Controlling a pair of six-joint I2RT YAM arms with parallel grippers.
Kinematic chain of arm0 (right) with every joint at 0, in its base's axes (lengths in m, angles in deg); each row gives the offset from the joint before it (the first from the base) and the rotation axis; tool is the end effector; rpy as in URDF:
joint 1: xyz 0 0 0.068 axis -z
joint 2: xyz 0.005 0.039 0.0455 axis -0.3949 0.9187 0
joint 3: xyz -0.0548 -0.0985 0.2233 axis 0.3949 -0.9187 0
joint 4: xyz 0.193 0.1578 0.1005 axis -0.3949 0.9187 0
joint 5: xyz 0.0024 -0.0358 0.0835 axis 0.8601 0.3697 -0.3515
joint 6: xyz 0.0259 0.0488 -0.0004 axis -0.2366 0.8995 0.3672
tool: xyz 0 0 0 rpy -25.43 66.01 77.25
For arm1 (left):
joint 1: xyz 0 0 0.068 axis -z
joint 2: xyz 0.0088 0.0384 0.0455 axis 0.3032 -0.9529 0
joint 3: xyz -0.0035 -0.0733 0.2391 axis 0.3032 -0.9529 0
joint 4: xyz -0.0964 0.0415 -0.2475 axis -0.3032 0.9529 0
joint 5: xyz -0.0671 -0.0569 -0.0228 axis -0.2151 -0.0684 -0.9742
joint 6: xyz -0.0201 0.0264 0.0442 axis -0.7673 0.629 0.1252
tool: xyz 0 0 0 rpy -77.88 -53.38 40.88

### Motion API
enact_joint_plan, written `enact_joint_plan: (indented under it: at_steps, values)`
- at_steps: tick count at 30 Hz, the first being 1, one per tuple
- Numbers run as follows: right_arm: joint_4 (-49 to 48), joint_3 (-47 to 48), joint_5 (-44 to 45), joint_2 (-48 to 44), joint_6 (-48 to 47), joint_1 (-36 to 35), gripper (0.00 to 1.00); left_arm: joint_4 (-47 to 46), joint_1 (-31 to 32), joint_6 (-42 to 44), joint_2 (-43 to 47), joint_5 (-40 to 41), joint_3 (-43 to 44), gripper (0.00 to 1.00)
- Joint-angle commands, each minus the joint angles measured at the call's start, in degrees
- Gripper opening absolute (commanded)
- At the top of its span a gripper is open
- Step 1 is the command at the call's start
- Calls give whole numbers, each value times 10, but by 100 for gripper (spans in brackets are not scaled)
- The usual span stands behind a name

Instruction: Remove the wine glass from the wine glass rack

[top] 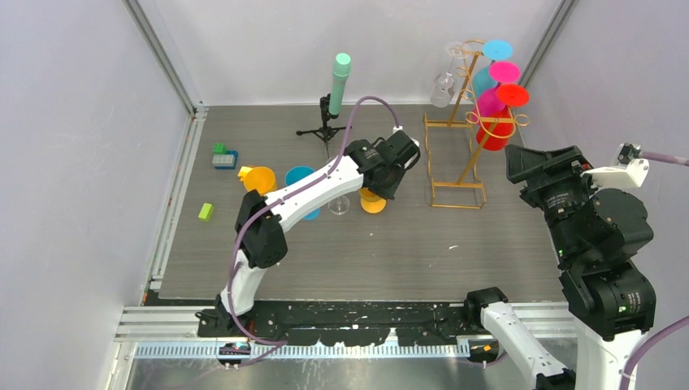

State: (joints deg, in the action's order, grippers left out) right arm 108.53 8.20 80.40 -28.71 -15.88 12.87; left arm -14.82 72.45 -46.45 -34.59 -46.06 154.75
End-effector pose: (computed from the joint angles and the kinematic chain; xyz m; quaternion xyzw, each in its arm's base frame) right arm 0.0765 0.0050 0.4866 0.2680 0.6684 0.2229 0.6570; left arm 0.2633 -0.3616 0.2865 0.2520 0.9241 -0.1014 0.2686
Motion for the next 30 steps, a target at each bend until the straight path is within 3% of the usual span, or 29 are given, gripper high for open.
enact_joint_plan:
  at_steps: [1,7,17,21,26,30]
  values:
    - [-13,-8,14,-6,0,-1,63,28,3,19,-17,-11,33,0]
    - [-12,-13,12,-9,4,-1,63,23,3,18,-29,-27,36,9]
    - [6,-3,13,-3,1,-1,63,21,3,32,6,35,65,46]
    - [6,-3,15,0,-3,-1,63,11,3,43,44,55,60,55]
    - [12,7,19,16,-11,-1,63,-32,3,46,126,62,5,68]
    - [12,16,14,51,-30,-1,65,-111,2,49,238,62,-99,81]
